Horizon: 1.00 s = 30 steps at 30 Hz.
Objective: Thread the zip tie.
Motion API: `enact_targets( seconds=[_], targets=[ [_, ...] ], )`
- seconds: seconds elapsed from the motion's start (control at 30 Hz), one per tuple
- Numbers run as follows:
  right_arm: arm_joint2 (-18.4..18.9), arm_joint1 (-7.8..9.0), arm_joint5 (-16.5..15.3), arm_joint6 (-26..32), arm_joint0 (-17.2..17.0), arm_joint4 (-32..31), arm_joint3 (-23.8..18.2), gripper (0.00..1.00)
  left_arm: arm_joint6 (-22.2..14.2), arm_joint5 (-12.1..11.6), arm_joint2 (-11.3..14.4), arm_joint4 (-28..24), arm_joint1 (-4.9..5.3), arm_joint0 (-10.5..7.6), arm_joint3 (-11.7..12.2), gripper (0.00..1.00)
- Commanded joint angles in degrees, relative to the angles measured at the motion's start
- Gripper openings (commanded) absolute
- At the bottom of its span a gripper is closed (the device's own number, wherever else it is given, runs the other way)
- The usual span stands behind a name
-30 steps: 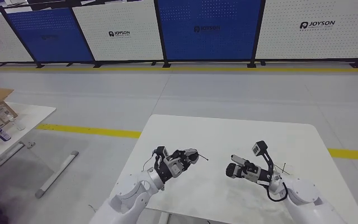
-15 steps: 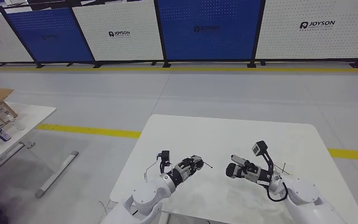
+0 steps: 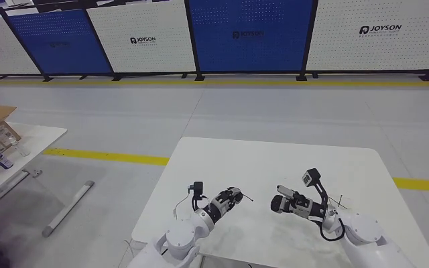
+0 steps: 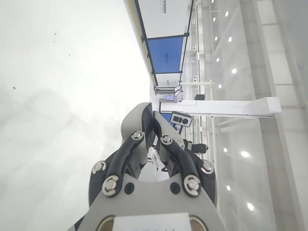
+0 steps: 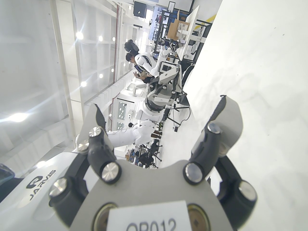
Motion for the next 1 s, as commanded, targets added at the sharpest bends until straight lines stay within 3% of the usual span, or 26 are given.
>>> enact_targets(
  seconds=[0.0, 0.4, 0.57, 0.7, 0.8, 0.83, 0.97],
  targets=[
    [0.0, 0.00, 0.0, 0.0, 0.0, 0.0, 0.0, 1.00, -0.1, 0.0, 0.0, -0.3, -0.02, -0.01, 0.0, 0.00],
    [0.0, 0.02, 0.3, -0.3, -0.1, -0.6, -0.2, 1.00, -0.1, 0.0, 0.0, -0.3, -0.02, -0.01, 0.0, 0.00],
    [1.6, 0.82, 5.7, 5.1, 3.1, -5.3, -1.5, 1.00, -0.1, 0.0, 0.0, -0.3, -0.02, -0.01, 0.0, 0.00],
    [3.3, 1.63, 9.9, 13.0, 6.1, -6.9, -1.8, 1.00, -0.1, 0.0, 0.0, -0.3, -0.02, -0.01, 0.0, 0.00],
    [3.2, 1.87, 13.1, 18.0, 9.1, -8.6, 0.2, 1.00, -0.1, 0.0, 0.0, -0.3, -0.02, -0.01, 0.0, 0.00],
    [3.5, 1.74, 13.8, 17.8, 10.5, -7.6, 1.7, 1.00, -0.1, 0.0, 0.0, -0.3, -0.02, -0.01, 0.0, 0.00],
    [3.6, 1.67, 13.6, 17.5, 10.6, -7.0, 2.0, 1.00, -0.1, 0.0, 0.0, -0.3, -0.02, -0.01, 0.0, 0.00]
  ],
)
